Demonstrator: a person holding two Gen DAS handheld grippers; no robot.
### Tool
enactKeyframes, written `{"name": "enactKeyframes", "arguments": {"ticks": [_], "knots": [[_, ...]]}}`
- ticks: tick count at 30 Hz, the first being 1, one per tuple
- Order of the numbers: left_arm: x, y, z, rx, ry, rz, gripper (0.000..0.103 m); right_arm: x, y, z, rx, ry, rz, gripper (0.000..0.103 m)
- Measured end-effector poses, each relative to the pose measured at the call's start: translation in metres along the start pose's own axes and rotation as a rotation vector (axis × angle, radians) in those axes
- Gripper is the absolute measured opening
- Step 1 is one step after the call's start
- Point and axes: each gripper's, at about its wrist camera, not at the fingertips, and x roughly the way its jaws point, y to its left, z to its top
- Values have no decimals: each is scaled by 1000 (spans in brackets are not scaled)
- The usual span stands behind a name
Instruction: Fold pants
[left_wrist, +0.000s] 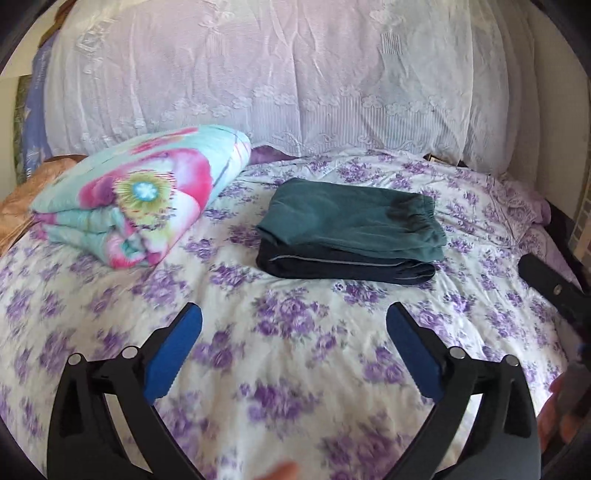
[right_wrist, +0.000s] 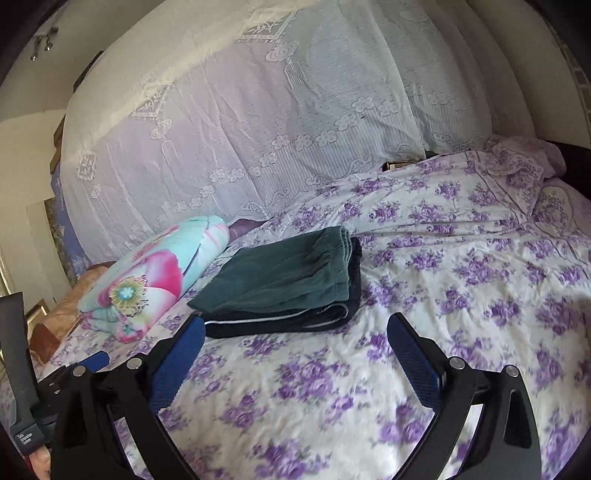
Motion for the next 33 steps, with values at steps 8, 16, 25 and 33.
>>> {"name": "enactKeyframes", "arguments": {"ticks": [8, 16, 25, 33], "knots": [[-28, 10, -27, 89, 10, 109, 98, -12, 18, -23, -59, -53, -26, 100], [-31, 9, -26, 85, -19, 98, 98, 5, 35, -40, -194, -16, -53, 100], [-33, 4, -29, 96, -34, 69, 98, 4, 33, -39, -177, -16, -46, 100], [-36, 1, -28, 110, -43, 52, 98, 6, 33, -39, -175, -7, -46, 100]]}}
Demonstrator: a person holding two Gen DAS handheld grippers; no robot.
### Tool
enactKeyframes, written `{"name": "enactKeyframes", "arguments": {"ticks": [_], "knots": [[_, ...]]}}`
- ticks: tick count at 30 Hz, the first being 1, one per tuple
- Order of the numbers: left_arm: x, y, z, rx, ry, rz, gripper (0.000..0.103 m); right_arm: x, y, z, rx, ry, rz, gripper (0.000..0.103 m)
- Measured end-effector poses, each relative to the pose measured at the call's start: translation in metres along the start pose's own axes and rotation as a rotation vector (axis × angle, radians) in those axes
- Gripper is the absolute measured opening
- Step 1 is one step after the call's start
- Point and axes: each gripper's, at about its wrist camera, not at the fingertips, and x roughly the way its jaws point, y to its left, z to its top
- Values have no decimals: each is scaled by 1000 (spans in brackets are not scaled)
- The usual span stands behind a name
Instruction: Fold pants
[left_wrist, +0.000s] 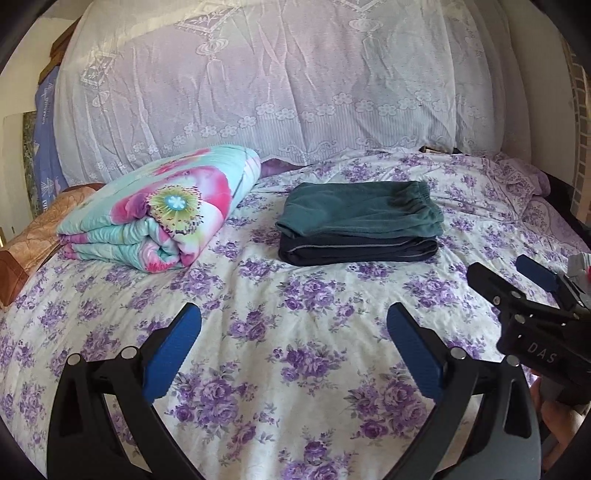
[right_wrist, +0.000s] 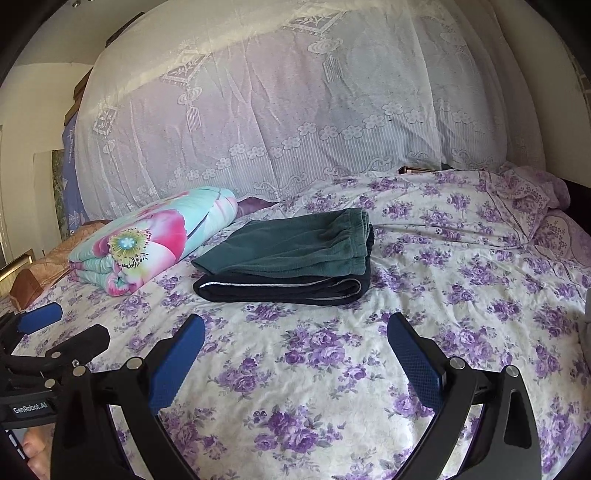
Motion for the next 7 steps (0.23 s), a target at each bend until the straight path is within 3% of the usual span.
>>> {"name": "enactKeyframes", "arguments": {"ticks": [7], "knots": [[4, 1, 0, -12, 25, -24, 98, 1, 0, -2, 3, 2, 2, 100]]}}
